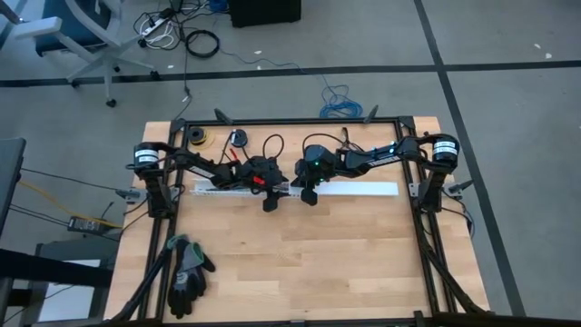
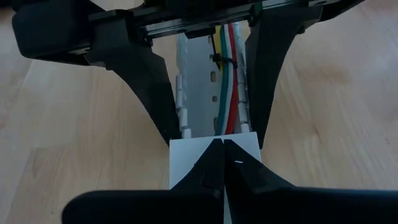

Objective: Ziptie cables
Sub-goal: Close the cable duct

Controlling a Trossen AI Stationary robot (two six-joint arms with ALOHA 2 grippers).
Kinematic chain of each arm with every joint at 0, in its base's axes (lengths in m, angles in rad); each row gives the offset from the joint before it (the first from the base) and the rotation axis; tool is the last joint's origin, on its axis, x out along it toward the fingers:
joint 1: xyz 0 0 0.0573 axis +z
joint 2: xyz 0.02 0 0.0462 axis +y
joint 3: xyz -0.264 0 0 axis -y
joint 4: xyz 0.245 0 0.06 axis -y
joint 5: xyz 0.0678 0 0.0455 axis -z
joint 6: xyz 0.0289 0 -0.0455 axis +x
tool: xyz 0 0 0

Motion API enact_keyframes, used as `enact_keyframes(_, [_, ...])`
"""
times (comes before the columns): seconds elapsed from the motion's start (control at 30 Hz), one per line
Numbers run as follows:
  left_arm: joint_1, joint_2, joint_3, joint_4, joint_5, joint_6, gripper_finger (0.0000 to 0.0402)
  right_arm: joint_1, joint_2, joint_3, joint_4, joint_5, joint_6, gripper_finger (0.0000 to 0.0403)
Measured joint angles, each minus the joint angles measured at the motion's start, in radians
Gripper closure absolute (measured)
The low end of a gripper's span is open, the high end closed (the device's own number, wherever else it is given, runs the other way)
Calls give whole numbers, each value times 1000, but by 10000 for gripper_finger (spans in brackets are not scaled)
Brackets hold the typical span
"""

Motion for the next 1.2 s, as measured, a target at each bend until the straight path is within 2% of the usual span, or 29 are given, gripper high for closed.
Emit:
enact_keyframes(0.17, [1,-23,-2,-32,16,8,138,0,1,0,-6,0,0,403])
enact_keyframes(0.77, [3,-36,-2,-65,19,20,138,1,1,-1,-19,0,9,403])
enact_keyframes(1.0, [3,-113,-84,-38,-4,19,138,1,1,-1,-14,-1,10,403])
enact_keyframes(1.2, [3,-141,-153,85,-11,-2,138,1,1,-1,3,-19,10,403])
